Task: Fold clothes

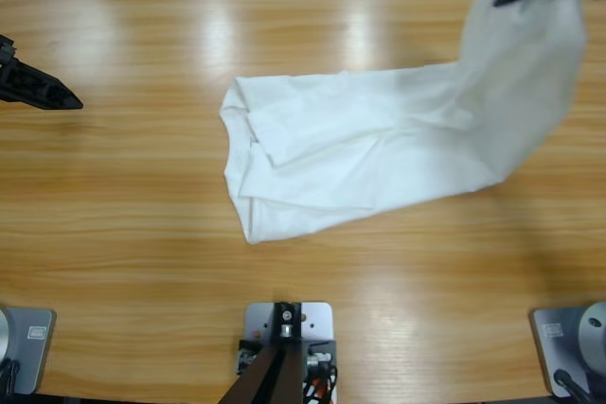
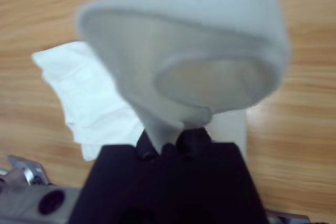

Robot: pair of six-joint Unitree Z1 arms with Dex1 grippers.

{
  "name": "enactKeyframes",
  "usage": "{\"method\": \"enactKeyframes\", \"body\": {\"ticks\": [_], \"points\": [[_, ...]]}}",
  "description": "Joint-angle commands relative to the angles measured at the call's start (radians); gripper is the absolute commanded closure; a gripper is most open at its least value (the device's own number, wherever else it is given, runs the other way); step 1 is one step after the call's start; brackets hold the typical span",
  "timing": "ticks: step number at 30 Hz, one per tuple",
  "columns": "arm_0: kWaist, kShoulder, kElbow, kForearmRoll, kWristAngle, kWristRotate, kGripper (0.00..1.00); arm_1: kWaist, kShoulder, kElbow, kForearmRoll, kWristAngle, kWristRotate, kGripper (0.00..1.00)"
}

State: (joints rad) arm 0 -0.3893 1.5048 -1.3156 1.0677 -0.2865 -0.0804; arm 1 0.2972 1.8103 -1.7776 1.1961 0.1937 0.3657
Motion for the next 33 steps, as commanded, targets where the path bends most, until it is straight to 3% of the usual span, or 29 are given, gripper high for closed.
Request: {"method": "enactKeyframes", "body": {"ticks": [1,24,33], "points": [[-0.016,0.038,0.035,-0.002,-0.019,-0.009,0.110,0.153,0.121,-0.190,0.082,-0.012,0.061,1.000],[-0.019,0.046,0.033,-0.006,-0.019,-0.009,0.105,0.484,0.455,-0.658,0.269,0.033,0.145,1.000],[-0.019,0.051,0.034,-0.011,-0.019,-0.009,0.105,0.547,0.429,-0.689,0.335,0.027,0.150,1.000]]}}
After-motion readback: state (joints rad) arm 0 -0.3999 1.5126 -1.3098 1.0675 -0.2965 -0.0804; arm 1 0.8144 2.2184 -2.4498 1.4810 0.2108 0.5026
